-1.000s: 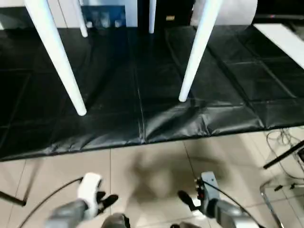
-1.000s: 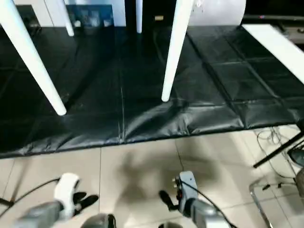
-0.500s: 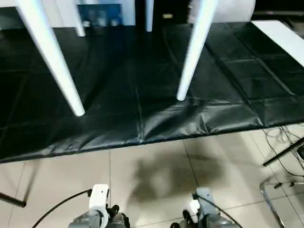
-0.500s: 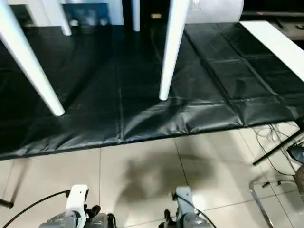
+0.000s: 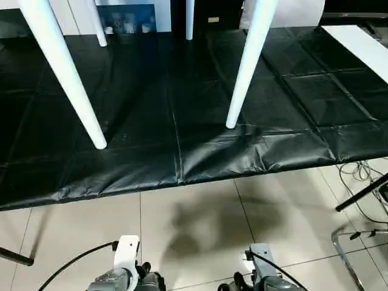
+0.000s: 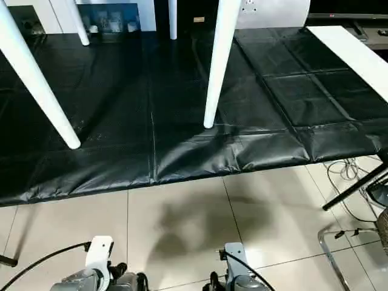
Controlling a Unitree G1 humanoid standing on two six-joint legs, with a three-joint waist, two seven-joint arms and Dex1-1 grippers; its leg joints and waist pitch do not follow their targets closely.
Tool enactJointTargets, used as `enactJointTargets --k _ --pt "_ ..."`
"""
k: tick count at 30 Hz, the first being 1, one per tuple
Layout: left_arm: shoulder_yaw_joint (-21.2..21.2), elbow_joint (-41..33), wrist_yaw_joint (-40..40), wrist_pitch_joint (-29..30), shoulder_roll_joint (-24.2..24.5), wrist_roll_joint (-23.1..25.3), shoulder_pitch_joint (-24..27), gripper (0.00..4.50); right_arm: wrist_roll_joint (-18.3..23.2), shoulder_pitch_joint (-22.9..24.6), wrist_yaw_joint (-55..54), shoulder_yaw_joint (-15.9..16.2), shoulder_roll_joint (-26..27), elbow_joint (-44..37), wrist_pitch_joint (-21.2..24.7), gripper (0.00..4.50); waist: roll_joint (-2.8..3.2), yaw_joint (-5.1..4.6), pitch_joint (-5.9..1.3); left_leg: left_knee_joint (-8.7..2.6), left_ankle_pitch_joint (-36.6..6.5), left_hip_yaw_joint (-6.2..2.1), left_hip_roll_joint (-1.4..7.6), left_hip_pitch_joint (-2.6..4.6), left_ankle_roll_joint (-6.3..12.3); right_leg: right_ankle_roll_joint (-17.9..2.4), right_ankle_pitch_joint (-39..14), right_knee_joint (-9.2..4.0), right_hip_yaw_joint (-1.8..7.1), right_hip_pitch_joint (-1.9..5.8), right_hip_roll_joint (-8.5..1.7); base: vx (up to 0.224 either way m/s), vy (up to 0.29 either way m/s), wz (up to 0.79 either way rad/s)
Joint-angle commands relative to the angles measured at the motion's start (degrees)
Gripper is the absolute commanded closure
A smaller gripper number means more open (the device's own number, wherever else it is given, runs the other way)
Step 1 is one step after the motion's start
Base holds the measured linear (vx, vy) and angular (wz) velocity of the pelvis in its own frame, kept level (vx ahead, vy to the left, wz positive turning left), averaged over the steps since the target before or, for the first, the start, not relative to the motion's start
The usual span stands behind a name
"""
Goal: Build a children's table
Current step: Flip table
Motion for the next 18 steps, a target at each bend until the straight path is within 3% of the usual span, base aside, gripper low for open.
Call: enactJointTargets --k 1,5,11,18 --pt "0.09 1.3 0.2 0.43 -0.29 0.35 1.27 1.54 -0.22 1.04 -0.11 -0.22 -0.02 1.48 0.93 0.0 0.34 0.07 -2.26 -5.15 -13.57 -1.92 5.64 1.13 3.82 -16.54 -0.7 -4.24 3.29 1.09 -5.36 0.0 0.0 0.0" --pt "0.09 1.3 0.2 0.43 -0.29 0.35 1.27 1.54 -0.22 1.04 -0.11 -0.22 -0.02 1.48 0.93 0.0 0.35 0.08 -2.21 -5.3 -14.35 -1.96 5.64 1.12 2.87 -16.05 -1.95 -4.4 3.4 1.0 -5.41 0.0 0.0 0.0" --pt "0.09 1.3 0.2 0.43 -0.29 0.35 1.27 1.54 -0.22 1.04 -0.11 -0.22 -0.02 1.48 0.93 0.0 0.28 0.06 -2.29 -5.18 -12.47 -1.83 5.58 1.04 3.87 -16.31 1.05 -4.18 3.35 1.06 -5.36 0.0 0.0 0.0" --pt "0.09 1.3 0.2 0.43 -0.29 0.35 1.27 1.54 -0.22 1.04 -0.11 -0.22 -0.02 1.48 0.93 0.0 0.3 0.07 -2.07 -5.45 -14.57 -1.85 5.67 1.1 3.03 -15.88 -2.52 -4.58 3.49 0.87 -5.41 0.0 0.0 0.0"
